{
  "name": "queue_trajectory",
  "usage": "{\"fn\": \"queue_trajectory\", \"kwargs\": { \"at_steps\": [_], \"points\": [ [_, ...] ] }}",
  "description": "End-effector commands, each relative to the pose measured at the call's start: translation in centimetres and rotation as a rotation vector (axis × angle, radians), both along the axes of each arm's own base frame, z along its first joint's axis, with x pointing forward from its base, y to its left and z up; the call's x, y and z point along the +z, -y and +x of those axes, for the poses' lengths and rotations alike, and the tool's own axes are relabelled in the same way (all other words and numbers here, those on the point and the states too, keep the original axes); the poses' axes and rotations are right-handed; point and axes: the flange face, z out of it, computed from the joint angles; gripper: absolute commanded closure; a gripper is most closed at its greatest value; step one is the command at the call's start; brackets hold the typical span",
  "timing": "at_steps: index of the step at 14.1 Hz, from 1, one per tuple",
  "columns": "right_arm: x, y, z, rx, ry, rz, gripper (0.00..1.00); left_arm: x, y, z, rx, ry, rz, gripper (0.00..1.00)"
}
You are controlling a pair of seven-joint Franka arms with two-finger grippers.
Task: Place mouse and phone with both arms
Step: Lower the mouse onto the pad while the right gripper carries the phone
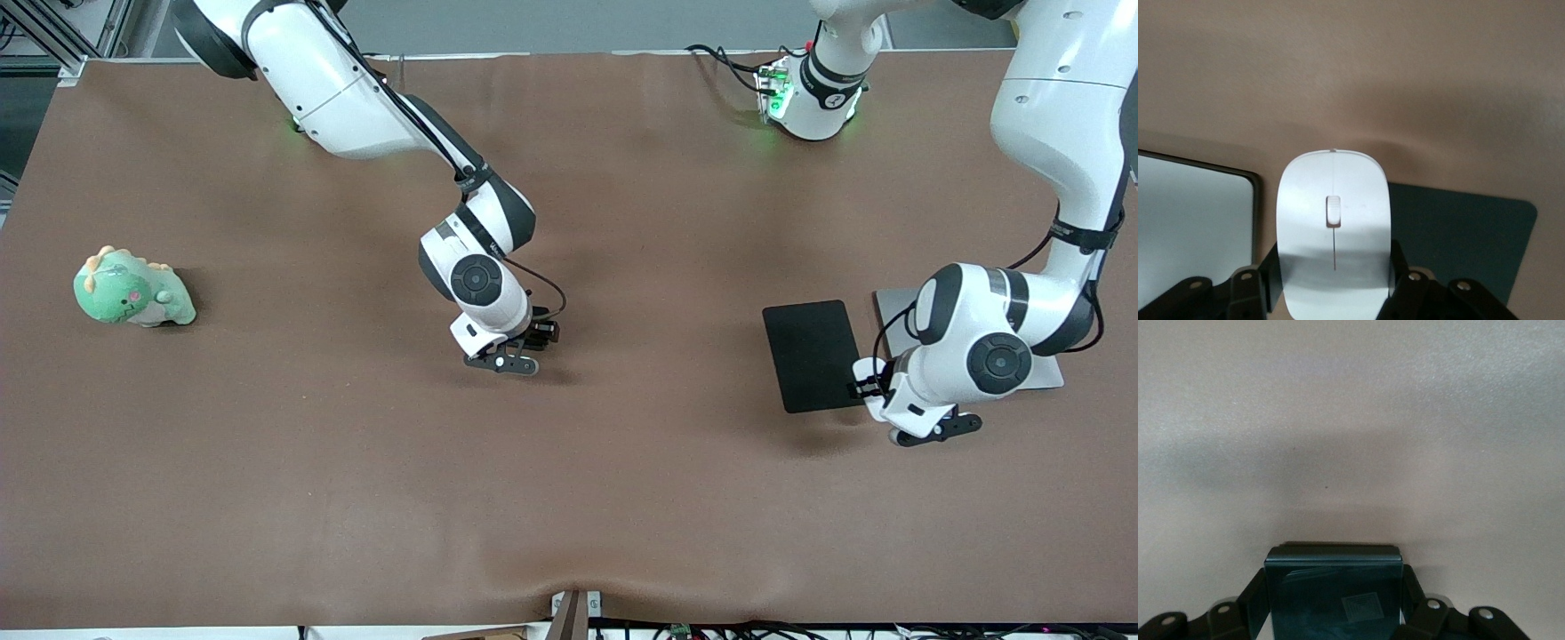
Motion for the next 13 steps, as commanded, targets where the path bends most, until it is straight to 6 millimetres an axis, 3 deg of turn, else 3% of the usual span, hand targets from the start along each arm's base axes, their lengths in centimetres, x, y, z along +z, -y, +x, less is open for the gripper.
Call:
{"fn": "queue_trajectory", "kwargs": {
  "at_steps": [1,5,8,10,13],
  "points": [
    [1.3,0.9,0.4,-0.016,-0.018,-0.035,1.00,0.4,0.5,-3.0,-0.057,0.037,-0.002,1.00],
    [4.7,4.3,2.5,-0.087,-0.038,-0.058,1.00,-1.4,1.1,-5.4,-0.152,0.093,-0.099,1.00],
    [7.4,8.5,4.5,-0.134,-0.058,-0.077,1.00,-1.4,2.9,-6.0,-0.184,0.085,-0.120,1.00],
    [8.2,10.9,5.6,-0.158,-0.063,-0.081,1.00,-1.7,4.1,-6.4,-0.202,0.076,-0.132,1.00],
    [8.8,14.6,7.0,-0.130,-0.080,-0.083,1.00,-2.5,4.2,-6.6,-0.201,0.063,-0.140,1.00]
  ]
}}
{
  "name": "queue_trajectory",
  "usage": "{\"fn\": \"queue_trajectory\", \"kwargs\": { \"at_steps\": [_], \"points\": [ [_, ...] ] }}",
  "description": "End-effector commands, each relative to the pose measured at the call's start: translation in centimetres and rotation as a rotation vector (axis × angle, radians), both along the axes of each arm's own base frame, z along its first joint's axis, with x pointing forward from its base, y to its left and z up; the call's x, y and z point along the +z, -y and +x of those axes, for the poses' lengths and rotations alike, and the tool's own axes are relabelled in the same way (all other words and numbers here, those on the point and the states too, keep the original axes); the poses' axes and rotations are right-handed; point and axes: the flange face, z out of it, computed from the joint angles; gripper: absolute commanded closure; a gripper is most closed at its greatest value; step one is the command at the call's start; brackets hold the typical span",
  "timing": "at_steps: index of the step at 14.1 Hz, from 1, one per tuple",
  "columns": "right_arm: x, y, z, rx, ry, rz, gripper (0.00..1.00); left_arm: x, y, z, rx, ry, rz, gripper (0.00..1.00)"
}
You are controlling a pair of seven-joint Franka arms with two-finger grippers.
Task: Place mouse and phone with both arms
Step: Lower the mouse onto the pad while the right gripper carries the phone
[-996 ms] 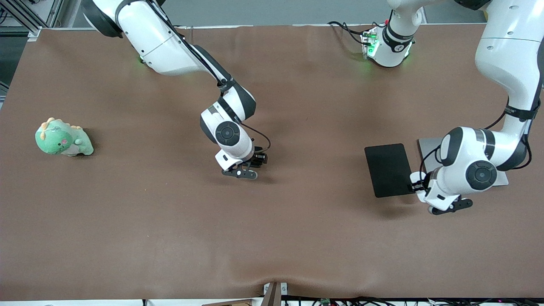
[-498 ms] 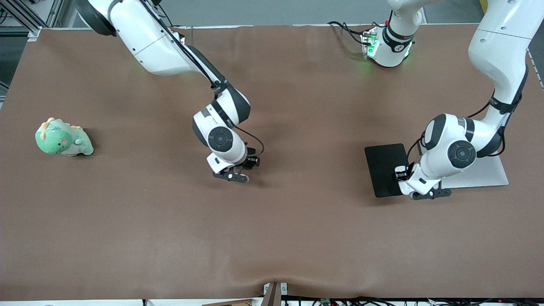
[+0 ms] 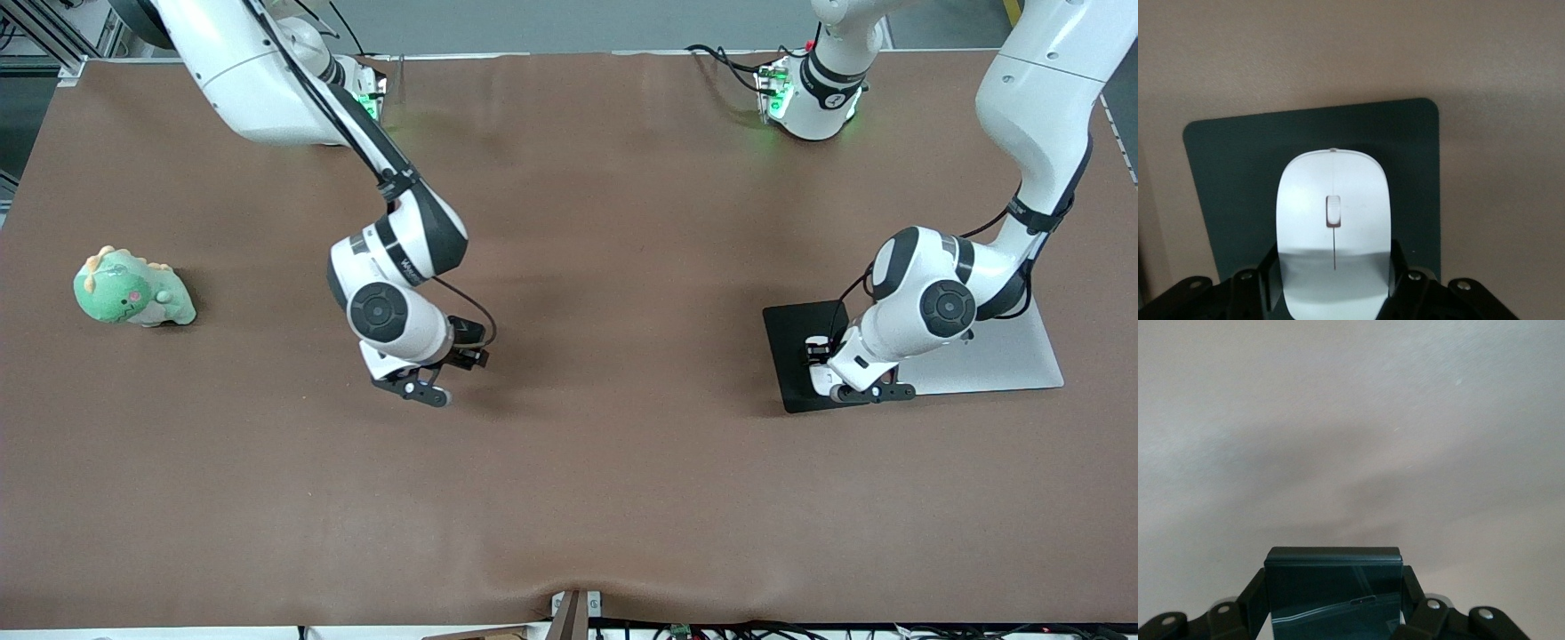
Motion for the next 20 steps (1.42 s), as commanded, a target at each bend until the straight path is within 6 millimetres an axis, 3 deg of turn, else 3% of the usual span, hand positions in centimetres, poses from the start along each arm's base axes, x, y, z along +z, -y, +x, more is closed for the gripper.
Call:
{"fn": "queue_trajectory", "kwargs": {
  "at_steps": [1,3,5,7,9,10,13,16,20],
  "points": [
    [1.2,2.5,0.2,0.020,-0.006,-0.006,1.00,-0.2,-0.3,-0.7,-0.014,0.005,0.008,1.00],
    [1.1,4.4,0.0,0.038,-0.015,-0.007,1.00,-0.5,-0.5,-0.7,-0.008,-0.001,0.007,0.97],
    [1.3,7.1,-0.2,0.077,-0.020,-0.003,1.00,-0.8,-0.4,-0.6,-0.008,-0.003,0.002,0.58],
    [1.2,10.3,-0.7,0.118,-0.033,0.000,1.00,-1.2,-0.5,-0.6,-0.007,-0.009,0.000,0.00],
    [1.1,13.2,-1.5,0.181,-0.048,0.007,1.00,-0.7,-0.7,-0.3,-0.002,0.001,0.003,0.00],
    [1.3,14.6,-1.8,0.204,-0.052,0.010,1.00,0.7,-0.9,0.4,0.001,0.026,0.011,0.00],
    [0.9,19.9,-3.1,0.270,-0.057,0.004,1.00,6.9,-1.4,3.0,0.014,0.136,0.039,0.00],
    [-0.5,25.9,-4.3,0.348,-0.034,-0.001,1.00,13.2,-1.8,5.7,-0.002,0.120,0.096,0.00],
    [-1.5,33.2,-5.4,0.438,-0.054,0.003,1.00,20.8,-2.8,6.6,0.009,0.094,0.155,0.00]
  ]
}}
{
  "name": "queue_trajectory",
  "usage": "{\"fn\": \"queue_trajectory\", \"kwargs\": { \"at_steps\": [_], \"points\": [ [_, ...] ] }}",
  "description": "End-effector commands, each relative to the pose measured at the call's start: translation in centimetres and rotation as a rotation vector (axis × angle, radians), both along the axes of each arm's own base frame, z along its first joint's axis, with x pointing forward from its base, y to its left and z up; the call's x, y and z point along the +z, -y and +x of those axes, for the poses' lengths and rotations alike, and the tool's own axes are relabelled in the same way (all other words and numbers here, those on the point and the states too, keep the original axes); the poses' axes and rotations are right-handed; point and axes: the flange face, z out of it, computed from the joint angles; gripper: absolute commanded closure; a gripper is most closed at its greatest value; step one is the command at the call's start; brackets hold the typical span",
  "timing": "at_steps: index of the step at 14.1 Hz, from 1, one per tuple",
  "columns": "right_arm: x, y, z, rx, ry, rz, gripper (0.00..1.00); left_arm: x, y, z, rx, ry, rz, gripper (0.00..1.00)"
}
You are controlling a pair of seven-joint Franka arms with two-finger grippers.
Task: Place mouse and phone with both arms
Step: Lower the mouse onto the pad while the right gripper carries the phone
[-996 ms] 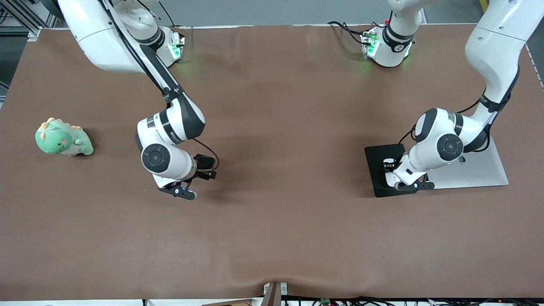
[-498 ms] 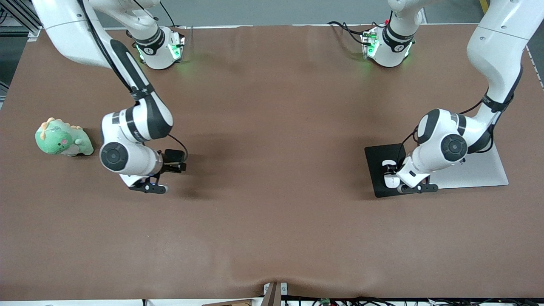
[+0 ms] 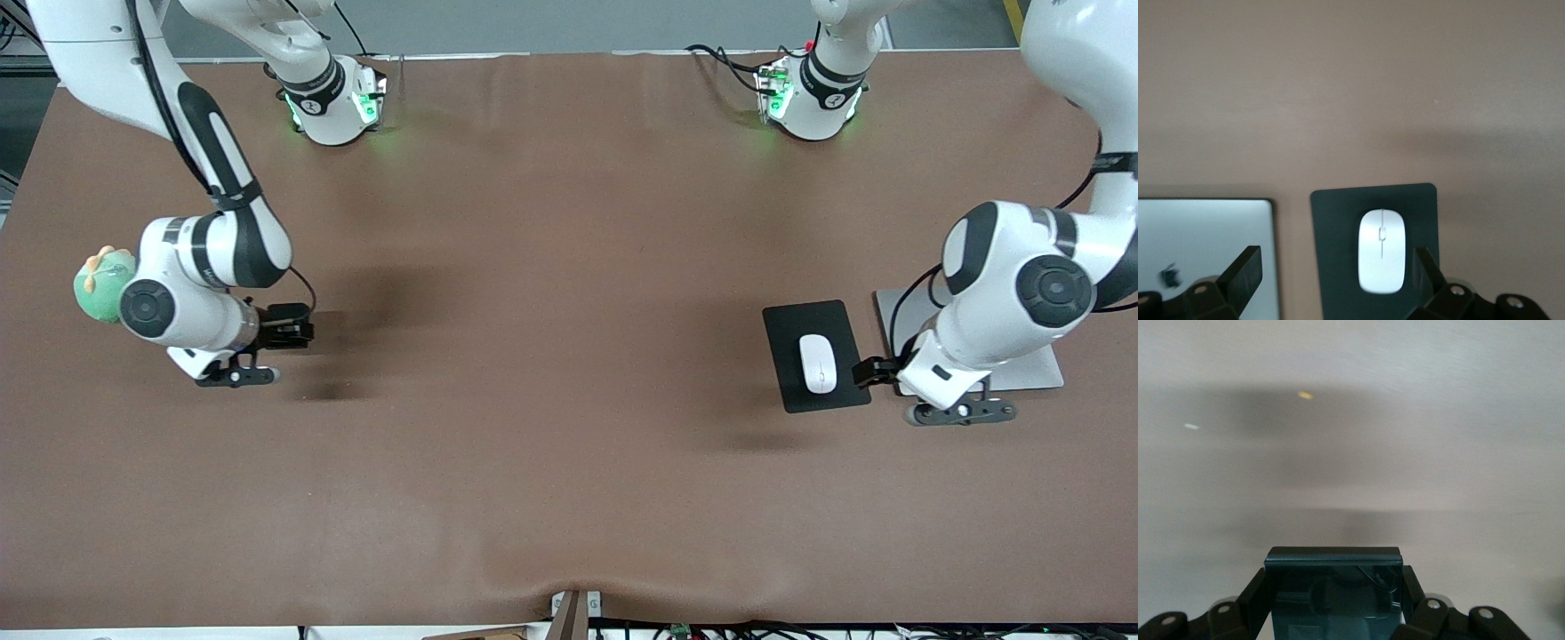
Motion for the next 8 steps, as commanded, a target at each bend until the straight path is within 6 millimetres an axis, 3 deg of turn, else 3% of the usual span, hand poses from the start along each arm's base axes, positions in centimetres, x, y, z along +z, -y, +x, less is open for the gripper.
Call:
{"fn": "queue_trajectory", "kwargs": {
  "at_steps": [1,4,5,8],
  "points": [
    [0.6,3.5,-1.8,0.055,0.000,0.004,1.00,5.5,-0.1,0.5,-0.003,-0.016,0.050,0.00],
    [-2.1,6.2,-4.3,0.086,0.050,-0.001,1.00,11.0,1.7,0.5,-0.014,-0.009,0.033,0.00],
    [-2.9,6.4,-5.0,0.087,0.071,-0.006,1.00,13.5,1.9,0.4,-0.011,0.014,0.036,0.00],
    [-3.5,6.7,-5.6,0.080,0.073,-0.006,1.00,17.9,1.9,-1.6,0.006,0.025,0.056,0.00]
  ]
}}
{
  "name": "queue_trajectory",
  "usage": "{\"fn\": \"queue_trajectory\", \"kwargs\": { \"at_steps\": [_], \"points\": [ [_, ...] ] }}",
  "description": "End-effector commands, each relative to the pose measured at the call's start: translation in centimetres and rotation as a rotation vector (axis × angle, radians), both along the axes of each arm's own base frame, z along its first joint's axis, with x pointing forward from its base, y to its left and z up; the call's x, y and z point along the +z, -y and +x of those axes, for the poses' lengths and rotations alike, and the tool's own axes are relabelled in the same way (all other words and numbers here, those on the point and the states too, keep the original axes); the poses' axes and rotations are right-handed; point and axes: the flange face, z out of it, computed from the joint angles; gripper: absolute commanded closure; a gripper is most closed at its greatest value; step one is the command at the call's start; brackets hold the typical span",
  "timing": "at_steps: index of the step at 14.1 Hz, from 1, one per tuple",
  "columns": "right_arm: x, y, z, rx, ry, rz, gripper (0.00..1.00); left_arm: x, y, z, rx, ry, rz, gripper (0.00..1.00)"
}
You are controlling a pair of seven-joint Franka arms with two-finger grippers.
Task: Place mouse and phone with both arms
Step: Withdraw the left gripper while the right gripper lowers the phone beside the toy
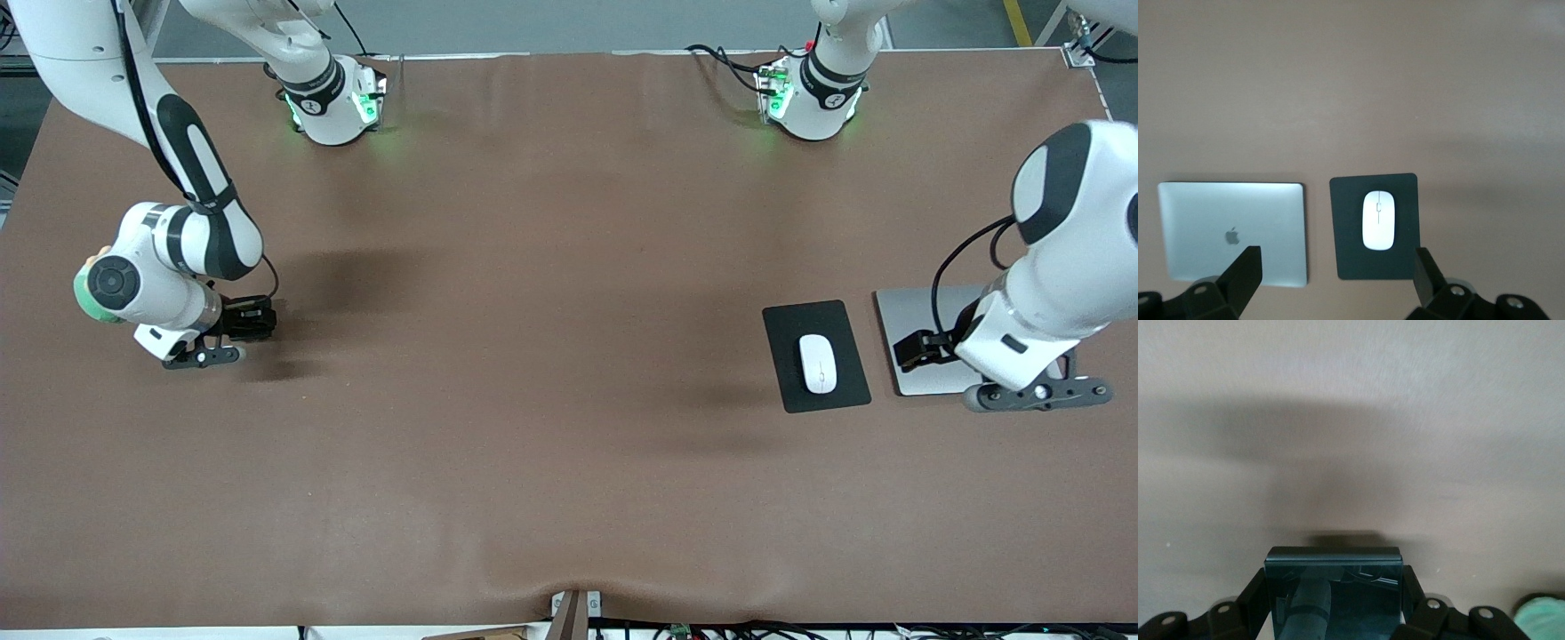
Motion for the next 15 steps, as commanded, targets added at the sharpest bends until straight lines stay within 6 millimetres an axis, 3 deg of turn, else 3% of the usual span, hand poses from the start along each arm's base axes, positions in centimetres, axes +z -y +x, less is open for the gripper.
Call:
{"fn": "queue_trajectory", "kwargs": {
  "at_steps": [1,7,8,9,12,15],
  "points": [
    [0.8,0.4,-0.9,0.006,0.011,0.008,1.00,4.9,0.0,-2.2,0.004,0.027,0.033,0.00],
    [-0.7,1.1,-1.5,-0.008,-0.007,0.008,0.98,12.0,1.8,-7.7,0.014,0.027,-0.030,0.00],
    [-1.0,1.2,-1.5,-0.009,-0.010,0.007,0.59,13.0,2.8,-8.8,0.007,0.027,-0.025,0.00],
    [-1.0,1.1,-1.4,-0.009,-0.010,0.006,0.01,13.3,3.0,-9.5,0.005,0.016,-0.013,0.00],
    [-0.5,0.9,-0.7,-0.009,-0.004,0.005,0.00,14.0,3.2,-10.9,-0.019,-0.005,0.012,0.00],
    [2.3,0.7,2.1,-0.003,-0.046,0.013,0.00,14.2,2.1,-12.2,-0.002,-0.014,0.021,0.00]
  ]
}}
